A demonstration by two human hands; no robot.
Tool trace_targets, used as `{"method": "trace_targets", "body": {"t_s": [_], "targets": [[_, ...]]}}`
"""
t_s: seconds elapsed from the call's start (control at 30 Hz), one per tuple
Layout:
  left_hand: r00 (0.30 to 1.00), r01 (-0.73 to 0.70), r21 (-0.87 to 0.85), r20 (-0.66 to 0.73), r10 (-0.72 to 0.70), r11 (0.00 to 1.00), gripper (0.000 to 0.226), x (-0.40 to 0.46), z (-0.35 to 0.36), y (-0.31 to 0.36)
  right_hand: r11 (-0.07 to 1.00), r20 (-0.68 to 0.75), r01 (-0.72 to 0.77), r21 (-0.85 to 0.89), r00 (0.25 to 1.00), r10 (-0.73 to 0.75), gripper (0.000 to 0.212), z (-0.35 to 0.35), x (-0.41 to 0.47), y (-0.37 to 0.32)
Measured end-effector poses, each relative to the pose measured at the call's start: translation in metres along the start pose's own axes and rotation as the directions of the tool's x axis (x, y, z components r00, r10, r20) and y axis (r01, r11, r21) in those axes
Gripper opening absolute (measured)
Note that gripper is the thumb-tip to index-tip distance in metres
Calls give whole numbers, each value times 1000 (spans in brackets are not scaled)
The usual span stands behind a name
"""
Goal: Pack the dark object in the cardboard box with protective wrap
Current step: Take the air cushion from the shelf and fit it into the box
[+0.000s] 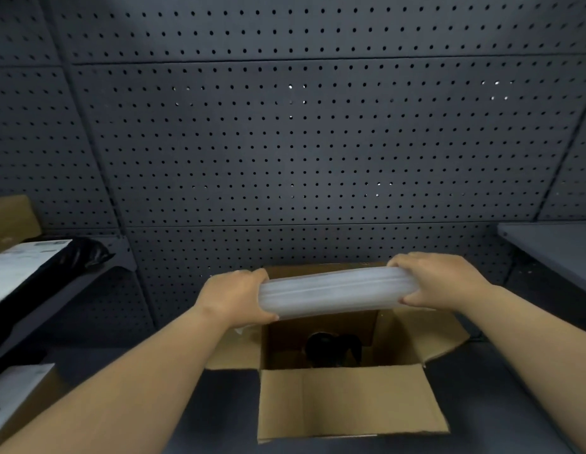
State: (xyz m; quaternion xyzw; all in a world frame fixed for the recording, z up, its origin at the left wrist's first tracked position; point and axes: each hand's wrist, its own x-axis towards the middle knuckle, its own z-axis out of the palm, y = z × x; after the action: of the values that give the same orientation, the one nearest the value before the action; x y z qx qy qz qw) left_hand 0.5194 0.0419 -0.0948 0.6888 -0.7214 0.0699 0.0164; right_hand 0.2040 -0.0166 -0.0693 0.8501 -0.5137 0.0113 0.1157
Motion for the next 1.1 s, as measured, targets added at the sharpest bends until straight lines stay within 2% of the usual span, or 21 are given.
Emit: {"method": "trace_targets", "body": {"t_s": [0.3,0.57,0.83,1.1], "targets": [[1000,26,-22,-5,-26,999,54,15,18,19,997,4,-29,-72,1000,30,48,11,5,-2],[998,60,-26,-1,-60,998,48,22,30,29,989,14,-120,-90,992,122,46,24,6,-6],[993,104,-57,-48,-107,993,48,32,29,38,934,-38,-355,41,934,356,42,28,13,-17],[990,135,-90,-26,-137,987,45,46,28,44,747,114,-584,319,806,581,33,40,25,-29]]}}
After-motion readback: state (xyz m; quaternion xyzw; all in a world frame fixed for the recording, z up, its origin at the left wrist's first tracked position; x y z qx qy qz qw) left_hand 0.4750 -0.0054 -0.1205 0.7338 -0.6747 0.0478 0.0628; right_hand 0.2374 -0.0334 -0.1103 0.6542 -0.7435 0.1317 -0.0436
